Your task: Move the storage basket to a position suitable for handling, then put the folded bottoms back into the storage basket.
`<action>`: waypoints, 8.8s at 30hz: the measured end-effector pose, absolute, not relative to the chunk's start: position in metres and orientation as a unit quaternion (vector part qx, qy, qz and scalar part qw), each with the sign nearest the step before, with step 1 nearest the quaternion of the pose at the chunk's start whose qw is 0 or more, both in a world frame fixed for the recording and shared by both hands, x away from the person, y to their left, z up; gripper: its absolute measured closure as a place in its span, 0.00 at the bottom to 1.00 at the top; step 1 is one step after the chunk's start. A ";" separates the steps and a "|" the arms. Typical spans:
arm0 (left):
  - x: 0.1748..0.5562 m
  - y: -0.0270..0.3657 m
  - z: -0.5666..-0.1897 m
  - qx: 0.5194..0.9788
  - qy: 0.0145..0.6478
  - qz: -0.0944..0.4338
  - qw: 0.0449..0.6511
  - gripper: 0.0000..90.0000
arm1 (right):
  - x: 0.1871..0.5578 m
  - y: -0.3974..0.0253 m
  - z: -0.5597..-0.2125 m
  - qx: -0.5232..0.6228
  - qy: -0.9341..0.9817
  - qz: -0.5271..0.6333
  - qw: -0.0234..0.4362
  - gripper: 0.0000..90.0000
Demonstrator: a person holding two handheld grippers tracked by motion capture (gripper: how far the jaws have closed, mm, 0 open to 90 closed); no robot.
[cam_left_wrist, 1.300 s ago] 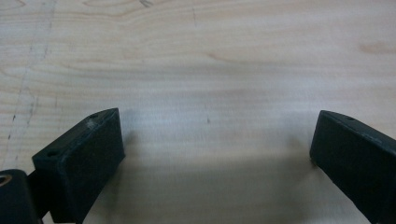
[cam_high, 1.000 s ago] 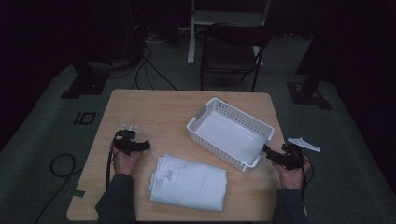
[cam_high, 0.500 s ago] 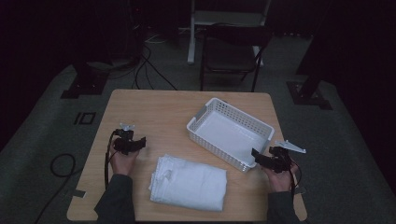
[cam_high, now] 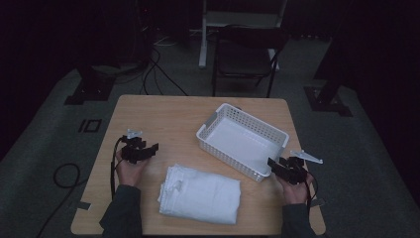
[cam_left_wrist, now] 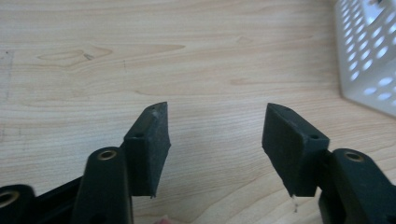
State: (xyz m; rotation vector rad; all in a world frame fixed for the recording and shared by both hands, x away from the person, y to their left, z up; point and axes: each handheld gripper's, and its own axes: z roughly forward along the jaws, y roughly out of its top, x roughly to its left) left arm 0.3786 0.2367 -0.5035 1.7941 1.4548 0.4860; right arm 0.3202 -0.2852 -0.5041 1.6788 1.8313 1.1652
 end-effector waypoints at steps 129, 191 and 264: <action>0.370 0.173 -0.507 0.773 0.485 0.237 0.333 0.71 | 0.384 -0.193 -0.508 0.440 0.784 0.387 0.207 0.69; 0.271 0.171 -0.523 0.806 0.449 0.123 0.365 0.50 | 0.266 -0.172 -0.539 0.395 0.845 0.347 0.098 0.31; 0.317 0.159 -0.489 0.743 0.494 0.194 0.408 0.41 | 0.341 -0.165 -0.534 0.469 0.804 0.316 0.186 0.40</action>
